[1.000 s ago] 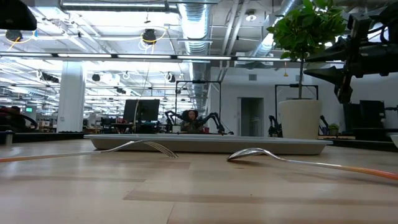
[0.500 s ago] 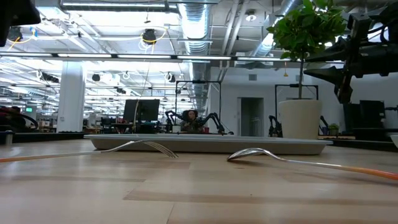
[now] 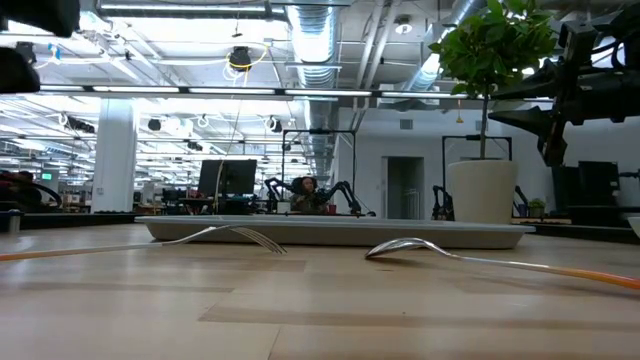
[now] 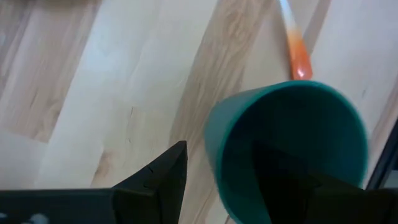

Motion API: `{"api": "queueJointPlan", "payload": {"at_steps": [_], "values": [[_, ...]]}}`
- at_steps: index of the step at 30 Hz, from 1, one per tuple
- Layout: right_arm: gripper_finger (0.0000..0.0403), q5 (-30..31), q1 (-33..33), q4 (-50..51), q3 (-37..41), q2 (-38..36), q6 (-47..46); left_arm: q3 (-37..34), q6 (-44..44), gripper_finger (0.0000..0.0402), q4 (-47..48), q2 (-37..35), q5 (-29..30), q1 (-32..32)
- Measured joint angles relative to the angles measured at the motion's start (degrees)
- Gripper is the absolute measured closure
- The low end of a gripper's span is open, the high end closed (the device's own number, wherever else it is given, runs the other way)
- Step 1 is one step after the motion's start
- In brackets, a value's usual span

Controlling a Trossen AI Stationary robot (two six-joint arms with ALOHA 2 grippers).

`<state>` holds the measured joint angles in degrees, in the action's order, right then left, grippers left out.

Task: Pick and place plate/cup/fork/spoon on tray
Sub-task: Put the green cup on the gray tray

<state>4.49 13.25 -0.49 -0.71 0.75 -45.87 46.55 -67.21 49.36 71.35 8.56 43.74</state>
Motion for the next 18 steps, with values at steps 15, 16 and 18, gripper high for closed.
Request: {"api": "queueJointPlan", "payload": {"at_steps": [15, 16, 18], "values": [[0.0242, 0.0, 0.0, 0.0, 0.0, 0.0, 0.9, -0.2, -4.0, 0.0352, 0.1, 0.0, -1.0, 0.0], [0.0242, 0.0, 0.0, 0.0, 0.0, 0.0, 0.9, -0.2, -4.0, 0.037, 0.1, 0.0, -1.2, 0.0], [0.0242, 0.0, 0.0, 0.0, 0.0, 0.0, 0.9, -0.2, -4.7, 0.0392, 0.1, 0.0, -1.6, 0.0]]}}
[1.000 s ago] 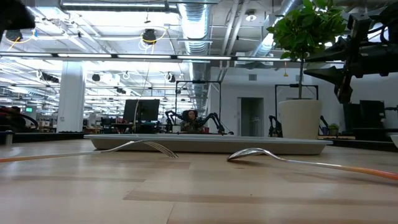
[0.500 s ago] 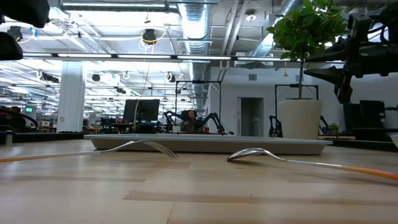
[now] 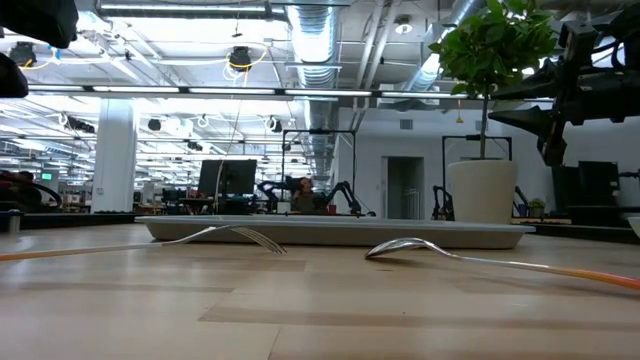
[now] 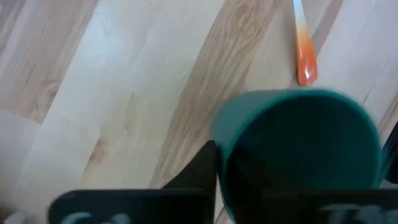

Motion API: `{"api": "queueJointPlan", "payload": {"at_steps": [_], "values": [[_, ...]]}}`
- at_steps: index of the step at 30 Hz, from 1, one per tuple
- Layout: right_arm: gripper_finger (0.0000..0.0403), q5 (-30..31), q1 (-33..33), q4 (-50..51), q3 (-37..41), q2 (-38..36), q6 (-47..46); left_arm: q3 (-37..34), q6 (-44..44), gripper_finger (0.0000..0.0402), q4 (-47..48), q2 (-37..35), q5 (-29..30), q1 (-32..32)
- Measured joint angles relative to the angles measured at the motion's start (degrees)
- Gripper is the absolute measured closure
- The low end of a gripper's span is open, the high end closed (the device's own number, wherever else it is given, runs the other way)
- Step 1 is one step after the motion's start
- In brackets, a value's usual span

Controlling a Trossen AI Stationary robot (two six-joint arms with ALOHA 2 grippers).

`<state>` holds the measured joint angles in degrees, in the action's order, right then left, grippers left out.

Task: Pick and place plate/cup/fork/spoon on tray
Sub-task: Put the green cup on the gray tray

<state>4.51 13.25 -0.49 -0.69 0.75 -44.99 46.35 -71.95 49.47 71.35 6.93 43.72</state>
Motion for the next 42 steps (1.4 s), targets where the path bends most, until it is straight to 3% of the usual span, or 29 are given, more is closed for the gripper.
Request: {"api": "queueJointPlan", "payload": {"at_steps": [9, 21, 25, 32, 42], "values": [[0.0242, 0.0, 0.0, 0.0, 0.0, 0.0, 0.0, 1.5, -6.2, 0.04, 0.2, 0.0, 1.5, -2.1], [0.0242, 0.0, 0.0, 0.0, 0.0, 0.0, 0.0, 9.4, -6.2, 0.0401, 8.0, 0.0, -0.3, -13.6], [0.0242, 0.0, 0.0, 0.0, 0.0, 0.0, 0.0, 11.9, -6.2, 0.0401, 13.5, 0.0, 0.9, -18.5], [0.0242, 0.0, 0.0, 0.0, 0.0, 0.0, 0.0, 14.2, -3.3, 0.0401, 14.5, -0.1, 3.9, -27.6], [0.0242, 0.0, 0.0, 0.0, 0.0, 0.3, 0.0, 14.2, 10.5, 0.0401, 12.8, -0.1, 4.0, -47.5]]}}
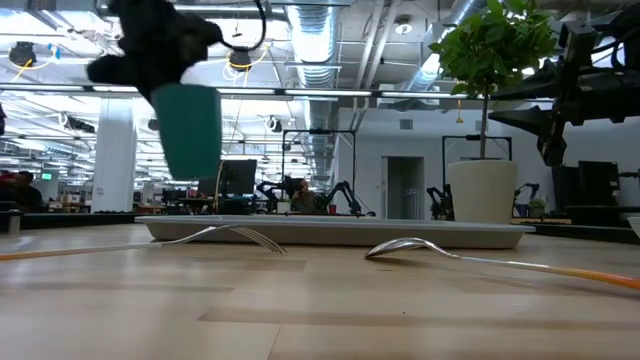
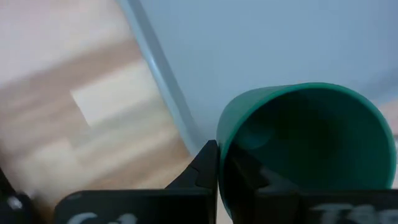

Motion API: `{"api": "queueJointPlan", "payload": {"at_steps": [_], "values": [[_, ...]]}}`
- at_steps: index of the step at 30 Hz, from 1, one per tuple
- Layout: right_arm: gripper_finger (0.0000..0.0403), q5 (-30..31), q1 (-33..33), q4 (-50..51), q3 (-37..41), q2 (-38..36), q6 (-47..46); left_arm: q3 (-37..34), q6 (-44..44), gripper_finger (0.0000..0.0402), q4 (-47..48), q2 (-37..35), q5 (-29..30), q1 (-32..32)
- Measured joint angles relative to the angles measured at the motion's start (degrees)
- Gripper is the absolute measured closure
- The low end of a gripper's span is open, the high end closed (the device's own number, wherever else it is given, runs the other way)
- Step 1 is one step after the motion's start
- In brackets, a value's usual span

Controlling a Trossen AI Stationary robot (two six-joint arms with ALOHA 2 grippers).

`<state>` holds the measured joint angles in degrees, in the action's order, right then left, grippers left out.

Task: Pick and place plate/cup/fork/spoon on tray
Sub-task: Put the green cup on the gray tray

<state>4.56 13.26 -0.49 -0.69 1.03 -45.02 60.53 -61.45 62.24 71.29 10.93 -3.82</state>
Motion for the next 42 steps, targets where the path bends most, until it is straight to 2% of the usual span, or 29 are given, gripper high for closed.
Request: {"api": "queueJointPlan", "payload": {"at_steps": [10, 16, 21, 31, 38, 42], "values": [[0.0242, 0.0, 0.0, 0.0, 0.0, 4.0, -0.1, 0.0, 16.7, 0.0401, -4.4, 0.0, 0.0, -19.9], [0.0242, 0.4, 0.0, -0.1, 0.0, 5.8, -1.9, 0.0, 21.9, 0.0401, -10.6, 0.1, -2.7, -28.8], [0.0242, 0.6, 0.0, -0.2, 0.0, 5.8, -2.3, 0.9, 24.4, 0.0401, -14.2, 3.9, -4.7, -31.7], [0.0242, 0.5, 0.0, -0.2, 0.0, 5.8, -4.5, 10.9, 33.0, 0.0401, -13.4, 18.2, -3.9, -34.2], [0.0242, 0.5, 0.0, -0.2, 0.0, 5.8, -4.5, 11.7, 36.1, 0.0401, -13.1, 23.7, -7.2, -37.8], [0.0242, 0.5, 0.0, -0.2, 0.0, 5.8, -4.5, 11.7, 36.8, 0.0401, -13.2, 24.5, -7.1, -39.1]]}}
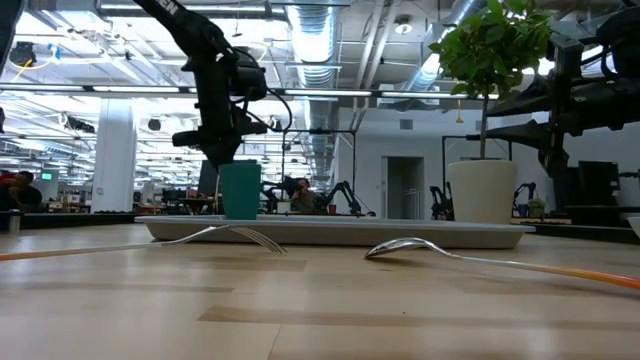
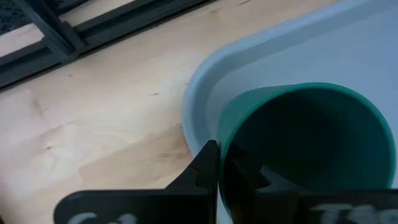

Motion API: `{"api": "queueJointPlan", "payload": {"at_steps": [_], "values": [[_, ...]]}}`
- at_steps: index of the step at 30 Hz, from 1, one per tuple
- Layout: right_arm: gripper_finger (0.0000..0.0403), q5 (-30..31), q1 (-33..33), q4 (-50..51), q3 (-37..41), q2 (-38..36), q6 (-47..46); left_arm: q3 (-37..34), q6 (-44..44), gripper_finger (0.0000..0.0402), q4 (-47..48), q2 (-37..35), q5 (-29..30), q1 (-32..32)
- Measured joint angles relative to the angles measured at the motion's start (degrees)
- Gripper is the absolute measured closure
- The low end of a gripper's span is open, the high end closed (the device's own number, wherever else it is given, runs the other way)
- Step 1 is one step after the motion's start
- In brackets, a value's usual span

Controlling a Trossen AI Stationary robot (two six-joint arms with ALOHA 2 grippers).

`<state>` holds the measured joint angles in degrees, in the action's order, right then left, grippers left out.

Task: Pick and place plate/cup/fork/spoon on tray
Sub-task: Put the green cup on the gray tray

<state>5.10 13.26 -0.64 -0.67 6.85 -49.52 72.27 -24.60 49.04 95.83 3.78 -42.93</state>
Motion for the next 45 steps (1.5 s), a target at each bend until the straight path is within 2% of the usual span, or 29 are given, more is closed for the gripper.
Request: {"api": "queueJointPlan", "payload": {"at_steps": [18, 35, 39, 42, 45], "values": [[0.0242, 0.0, 0.0, 0.0, 0.0, 0.0, 0.0, 0.3, 1.7, 0.0401, -2.6, 3.3, -0.4, 0.0], [0.0242, 0.0, 0.0, 0.0, 0.0, 0.0, 0.2, 2.3, 4.9, 0.0401, -0.4, 3.7, 1.1, -0.3], [0.0242, 0.0, 0.0, 0.0, 0.0, 0.0, 0.3, 2.3, 5.5, 0.0388, -0.5, 3.7, 1.7, -0.2], [0.0242, 0.0, 0.0, 0.0, 0.0, 0.0, 0.3, 2.3, 5.4, 0.0368, -0.5, 3.7, 4.5, -0.2], [0.0242, 0.0, 0.0, 0.0, 0.0, 0.0, 0.3, 2.3, 5.4, 0.0343, -0.6, 3.6, 4.4, -0.3]]}}
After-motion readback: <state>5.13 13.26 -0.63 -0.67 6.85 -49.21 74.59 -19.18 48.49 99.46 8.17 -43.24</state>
